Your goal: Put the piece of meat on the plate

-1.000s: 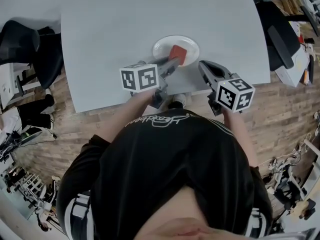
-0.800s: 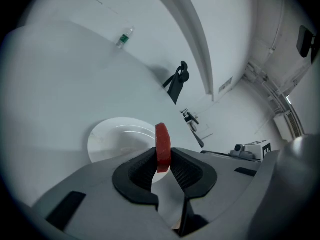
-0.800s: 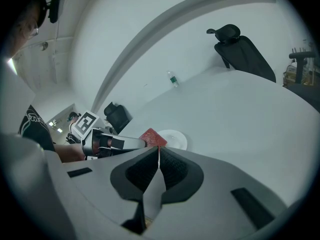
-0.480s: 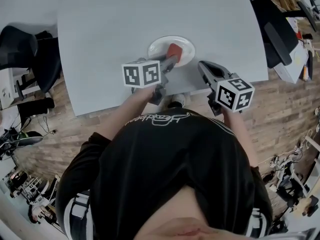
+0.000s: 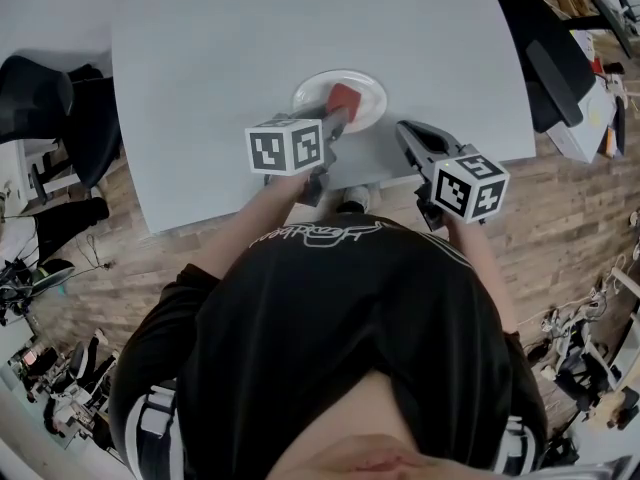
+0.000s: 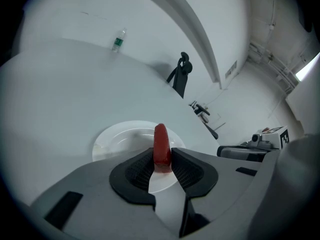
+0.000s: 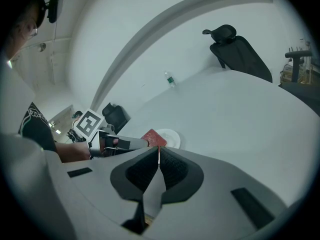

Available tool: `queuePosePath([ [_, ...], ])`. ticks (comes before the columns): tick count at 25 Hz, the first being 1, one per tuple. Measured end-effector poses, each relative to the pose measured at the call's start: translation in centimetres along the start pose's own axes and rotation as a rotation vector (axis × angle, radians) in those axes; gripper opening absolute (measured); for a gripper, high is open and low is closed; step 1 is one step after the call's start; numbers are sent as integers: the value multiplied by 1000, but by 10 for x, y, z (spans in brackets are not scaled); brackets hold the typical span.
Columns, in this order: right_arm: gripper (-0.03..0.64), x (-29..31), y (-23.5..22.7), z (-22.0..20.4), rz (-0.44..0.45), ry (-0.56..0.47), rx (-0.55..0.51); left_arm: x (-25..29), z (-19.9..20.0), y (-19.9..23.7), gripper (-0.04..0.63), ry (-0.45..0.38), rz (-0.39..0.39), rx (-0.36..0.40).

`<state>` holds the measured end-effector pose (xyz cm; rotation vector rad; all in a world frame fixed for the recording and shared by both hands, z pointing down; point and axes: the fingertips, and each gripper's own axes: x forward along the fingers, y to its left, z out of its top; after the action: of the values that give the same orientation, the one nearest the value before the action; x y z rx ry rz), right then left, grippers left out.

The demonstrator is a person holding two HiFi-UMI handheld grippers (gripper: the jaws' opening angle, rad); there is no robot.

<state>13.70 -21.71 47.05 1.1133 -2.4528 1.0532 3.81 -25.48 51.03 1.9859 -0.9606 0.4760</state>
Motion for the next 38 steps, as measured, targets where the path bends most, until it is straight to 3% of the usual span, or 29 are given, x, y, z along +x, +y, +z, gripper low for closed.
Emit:
queuePosePath([
  [10, 14, -1, -2, -3, -6, 3, 2, 1, 0, 14, 179, -2, 89, 49],
  [21, 14, -4, -4, -7, -15, 1, 3, 0, 2, 10, 225, -36, 72, 60],
  [28, 14, -4, 7, -4, -8, -12, -10, -26, 13, -16, 225, -84, 0, 129],
  [33, 14, -14, 38, 3, -14, -59, -36, -67, 10, -44, 155, -133, -110, 189],
  [38, 14, -27, 63, 0, -24, -97, -59, -103, 2, -66, 37, -198, -199, 213],
])
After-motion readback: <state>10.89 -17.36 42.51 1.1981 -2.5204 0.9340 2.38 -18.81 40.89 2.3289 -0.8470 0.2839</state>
